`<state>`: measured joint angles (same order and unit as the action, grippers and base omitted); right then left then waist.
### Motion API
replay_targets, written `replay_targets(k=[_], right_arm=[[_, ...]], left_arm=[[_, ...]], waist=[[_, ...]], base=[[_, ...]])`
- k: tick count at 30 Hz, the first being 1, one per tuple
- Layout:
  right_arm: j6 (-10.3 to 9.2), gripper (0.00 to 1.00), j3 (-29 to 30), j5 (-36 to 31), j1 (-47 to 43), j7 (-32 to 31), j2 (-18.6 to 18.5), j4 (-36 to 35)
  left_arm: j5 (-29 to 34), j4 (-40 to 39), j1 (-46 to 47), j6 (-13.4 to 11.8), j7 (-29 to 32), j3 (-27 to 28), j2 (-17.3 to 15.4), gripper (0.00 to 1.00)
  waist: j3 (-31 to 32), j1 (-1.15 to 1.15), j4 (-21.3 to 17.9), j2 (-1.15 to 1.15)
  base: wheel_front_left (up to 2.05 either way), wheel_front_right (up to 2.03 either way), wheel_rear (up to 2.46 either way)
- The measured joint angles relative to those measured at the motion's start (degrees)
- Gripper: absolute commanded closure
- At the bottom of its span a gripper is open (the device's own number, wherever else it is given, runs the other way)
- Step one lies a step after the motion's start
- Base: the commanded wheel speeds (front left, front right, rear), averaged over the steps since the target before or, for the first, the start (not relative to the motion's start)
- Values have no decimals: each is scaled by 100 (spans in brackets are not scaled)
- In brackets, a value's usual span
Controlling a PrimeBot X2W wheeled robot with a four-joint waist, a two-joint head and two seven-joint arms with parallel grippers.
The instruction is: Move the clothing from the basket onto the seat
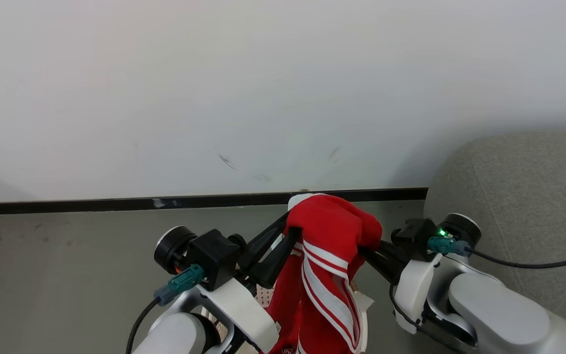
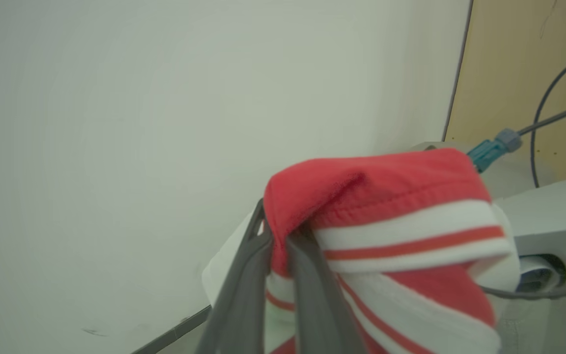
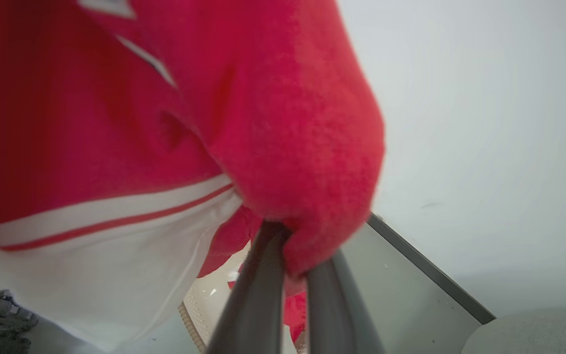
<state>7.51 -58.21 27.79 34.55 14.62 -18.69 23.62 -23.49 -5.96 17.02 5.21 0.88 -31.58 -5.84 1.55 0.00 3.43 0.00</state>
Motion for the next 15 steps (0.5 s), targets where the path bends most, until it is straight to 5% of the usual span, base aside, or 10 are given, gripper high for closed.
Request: replay_targets(k=[8,11,13,15], right_arm=[[0,100,535,310,-5,0,-319,-134],[0,100,744,449,-8,0,-396,-200],[0,100,870,471,-8,0,-476,-256],[0,100,1063,521,-8,-1,-543,-270]], left_arm=[[-170,326,-20,-55,-183,165,43,100],[-207,431,-90,-60,-304,216,52,84],[-220,512,-134,-62,-363,224,70,5],[-263,546,-134,-62,-470,245,93,0]], waist=[[-10,0,-124,0],[-10,0,-184,0],[-9,0,-228,0],[-9,0,-275,0]], base=[[0,0,0],[0,0,0],[0,0,0],[0,0,0]])
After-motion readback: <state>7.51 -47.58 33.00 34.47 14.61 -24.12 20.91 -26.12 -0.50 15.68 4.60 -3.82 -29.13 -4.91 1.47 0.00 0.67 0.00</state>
